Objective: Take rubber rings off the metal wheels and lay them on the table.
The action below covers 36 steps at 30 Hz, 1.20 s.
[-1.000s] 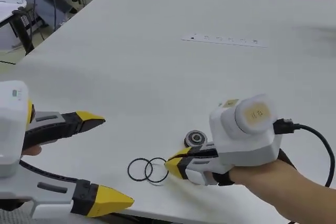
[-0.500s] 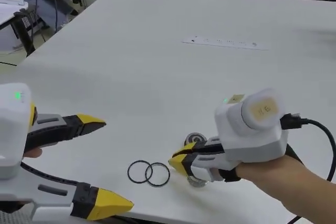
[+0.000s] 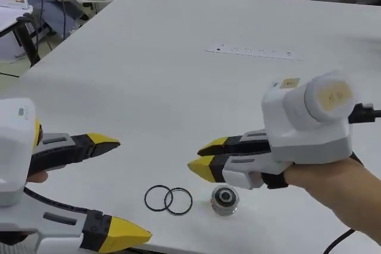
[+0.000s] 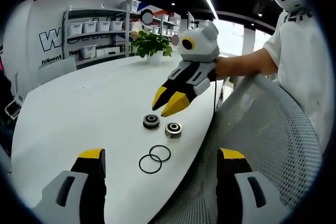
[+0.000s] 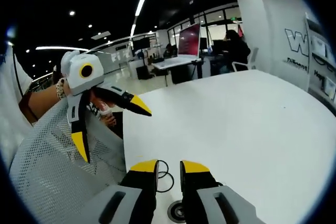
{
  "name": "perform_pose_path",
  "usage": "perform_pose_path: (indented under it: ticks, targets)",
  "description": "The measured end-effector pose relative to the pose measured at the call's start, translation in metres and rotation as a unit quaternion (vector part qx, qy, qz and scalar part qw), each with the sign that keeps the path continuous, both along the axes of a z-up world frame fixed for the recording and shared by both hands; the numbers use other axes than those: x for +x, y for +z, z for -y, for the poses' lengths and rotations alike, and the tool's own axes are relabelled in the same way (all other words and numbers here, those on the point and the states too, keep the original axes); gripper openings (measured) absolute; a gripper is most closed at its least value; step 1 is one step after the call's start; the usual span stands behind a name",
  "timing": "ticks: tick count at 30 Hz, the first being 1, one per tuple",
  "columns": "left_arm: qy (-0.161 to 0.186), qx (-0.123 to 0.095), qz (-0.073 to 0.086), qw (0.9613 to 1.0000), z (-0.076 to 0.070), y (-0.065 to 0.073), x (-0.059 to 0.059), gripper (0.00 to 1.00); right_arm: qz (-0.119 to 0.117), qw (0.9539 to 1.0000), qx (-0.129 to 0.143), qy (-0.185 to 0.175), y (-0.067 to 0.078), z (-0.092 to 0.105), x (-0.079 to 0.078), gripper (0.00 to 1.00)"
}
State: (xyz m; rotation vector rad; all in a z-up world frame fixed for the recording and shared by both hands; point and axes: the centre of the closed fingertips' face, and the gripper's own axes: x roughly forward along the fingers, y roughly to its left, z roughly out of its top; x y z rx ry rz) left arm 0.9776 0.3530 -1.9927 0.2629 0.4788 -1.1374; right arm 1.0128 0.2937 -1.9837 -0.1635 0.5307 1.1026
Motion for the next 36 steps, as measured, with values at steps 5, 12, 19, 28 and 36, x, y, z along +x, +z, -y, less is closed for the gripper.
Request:
perform_pose_path:
  ticks: [5, 12, 19, 28, 36]
  targets:
    - [0.001, -0.002, -0.002, 1.0000, 0.000, 0.000, 0.000, 0.85, 0.036, 0.9994, 0.002, 0.001, 0.023, 0.003, 0.008, 0.22]
    - [0.002, -0.001, -0.001, 1.0000, 0.000, 0.000, 0.000, 0.85, 0.058, 0.9980, 0.021, -0.012, 0.049, 0.013, 0.027, 0.24]
    - [-0.001, -0.002, -0.003, 1.0000, 0.001, 0.001, -0.001, 0.86, 0.062, 0.9968, 0.039, -0.032, 0.065, 0.028, 0.045, 0.29]
    - [0.000, -0.008, -0.003, 1.0000, 0.001, 0.003, 0.000, 0.86, 0.070, 0.9965, 0.013, -0.045, 0.060, 0.053, 0.061, 0.29]
    - [-0.011, -0.038, -0.001, 0.9992, 0.006, 0.015, -0.001, 0.88, 0.048, 0.9975, -0.037, -0.037, 0.012, 0.064, 0.052, 0.28]
